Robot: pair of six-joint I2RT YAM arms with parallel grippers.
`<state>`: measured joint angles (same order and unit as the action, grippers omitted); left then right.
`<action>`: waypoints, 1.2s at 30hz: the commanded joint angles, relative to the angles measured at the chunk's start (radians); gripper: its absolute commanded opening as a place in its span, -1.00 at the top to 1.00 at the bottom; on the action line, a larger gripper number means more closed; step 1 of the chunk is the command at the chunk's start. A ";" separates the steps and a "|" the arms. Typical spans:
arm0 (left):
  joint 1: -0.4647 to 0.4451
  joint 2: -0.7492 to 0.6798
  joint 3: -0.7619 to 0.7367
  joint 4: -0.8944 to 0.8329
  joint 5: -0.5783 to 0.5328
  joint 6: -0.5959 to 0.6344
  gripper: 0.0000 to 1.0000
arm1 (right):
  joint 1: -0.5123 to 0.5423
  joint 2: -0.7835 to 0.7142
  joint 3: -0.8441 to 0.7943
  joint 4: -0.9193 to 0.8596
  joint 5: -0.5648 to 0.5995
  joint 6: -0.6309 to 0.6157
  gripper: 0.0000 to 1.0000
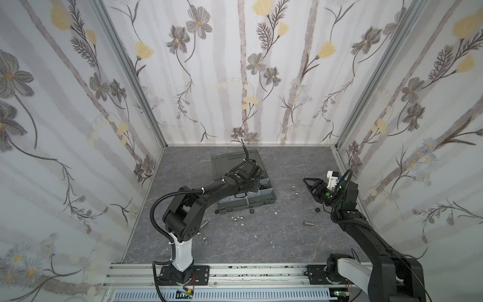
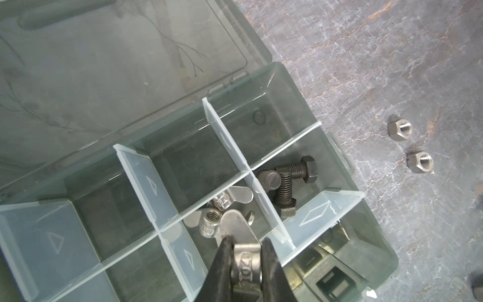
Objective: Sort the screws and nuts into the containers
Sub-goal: 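Carry the wing nut over the box and release it into a compartment, then raise the left gripper while the right gripper lowers onto a silver hex nut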
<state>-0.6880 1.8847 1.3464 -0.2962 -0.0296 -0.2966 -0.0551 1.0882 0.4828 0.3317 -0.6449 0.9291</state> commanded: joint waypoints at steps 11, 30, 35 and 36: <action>0.002 -0.081 -0.033 0.058 0.010 -0.036 -0.02 | 0.068 0.075 0.074 -0.151 0.209 -0.211 -0.28; 0.001 -0.463 -0.292 0.077 0.006 -0.121 -0.69 | 0.269 0.327 0.354 -0.473 0.657 -0.525 -0.03; 0.002 -0.564 -0.328 0.020 -0.027 -0.123 -0.90 | 0.292 0.394 0.378 -0.502 0.700 -0.551 -0.05; 0.001 -0.585 -0.341 0.019 -0.027 -0.124 -0.92 | 0.294 0.409 0.382 -0.504 0.705 -0.553 -0.06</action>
<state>-0.6861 1.3445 1.0279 -0.2539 -0.0338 -0.4042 0.2310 1.4696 0.8490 -0.1410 0.0135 0.4084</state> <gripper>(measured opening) 0.952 0.524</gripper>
